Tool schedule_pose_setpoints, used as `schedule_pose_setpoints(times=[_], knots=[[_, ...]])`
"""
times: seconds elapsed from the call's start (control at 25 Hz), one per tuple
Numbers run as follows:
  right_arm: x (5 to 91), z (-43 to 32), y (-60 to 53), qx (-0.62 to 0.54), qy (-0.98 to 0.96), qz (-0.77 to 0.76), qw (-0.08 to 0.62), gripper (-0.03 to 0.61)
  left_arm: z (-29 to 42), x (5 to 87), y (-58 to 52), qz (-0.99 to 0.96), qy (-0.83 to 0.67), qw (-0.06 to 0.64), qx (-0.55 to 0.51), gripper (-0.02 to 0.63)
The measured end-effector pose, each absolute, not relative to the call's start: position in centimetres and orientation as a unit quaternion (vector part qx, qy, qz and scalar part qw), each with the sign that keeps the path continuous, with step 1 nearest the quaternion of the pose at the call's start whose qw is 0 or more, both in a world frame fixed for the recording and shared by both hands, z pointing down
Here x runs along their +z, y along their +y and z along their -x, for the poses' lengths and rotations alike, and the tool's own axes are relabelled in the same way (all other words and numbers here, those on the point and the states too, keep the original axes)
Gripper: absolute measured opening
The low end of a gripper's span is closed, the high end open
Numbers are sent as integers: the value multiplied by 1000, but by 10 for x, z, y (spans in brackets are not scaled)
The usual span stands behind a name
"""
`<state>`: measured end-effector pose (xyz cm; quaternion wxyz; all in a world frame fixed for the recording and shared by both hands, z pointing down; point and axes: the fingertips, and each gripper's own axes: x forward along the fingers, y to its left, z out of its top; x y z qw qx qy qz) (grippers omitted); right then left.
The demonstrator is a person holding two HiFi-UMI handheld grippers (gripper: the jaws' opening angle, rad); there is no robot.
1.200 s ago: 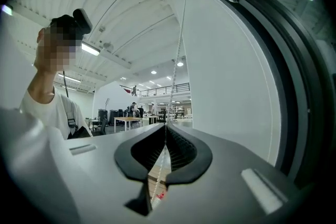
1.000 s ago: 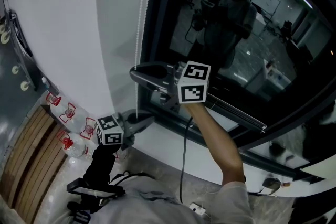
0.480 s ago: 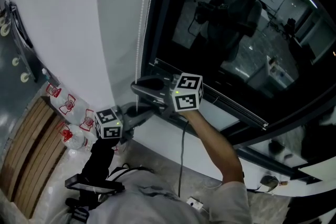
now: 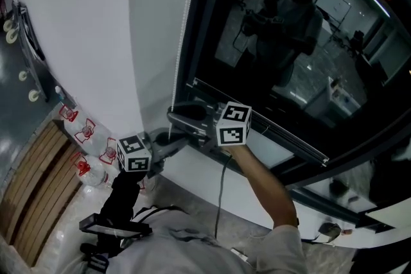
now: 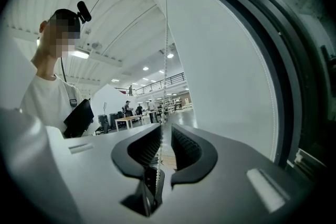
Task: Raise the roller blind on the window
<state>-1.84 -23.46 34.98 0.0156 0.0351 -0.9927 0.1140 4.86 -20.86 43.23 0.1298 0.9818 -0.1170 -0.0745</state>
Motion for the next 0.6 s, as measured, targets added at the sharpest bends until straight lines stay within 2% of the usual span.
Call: schedule_pose_setpoints(times=[0.08, 0.2, 0.24, 0.28, 0.32, 0.6], knots=[[358, 15, -240, 120, -991, -58, -2, 127, -43, 443, -213, -980, -140, 125, -58, -2], [368, 1, -248, 105, -986, -124, -27, 196, -29, 460, -225, -971, -209, 112, -34, 0], [372, -6, -251, 100, -983, -150, -36, 199, -22, 466, -229, -964, -241, 107, -25, 13], [374, -14, -252, 98, -978, -175, -48, 199, -14, 473, -234, -956, -274, 102, -17, 78], [378, -21, -251, 99, -973, -198, -59, 199, -6, 481, -238, -947, -306, 100, -9, 104], [418, -62, -212, 120, -931, -328, -103, 172, 56, 540, -230, -893, -427, 142, 22, 147]])
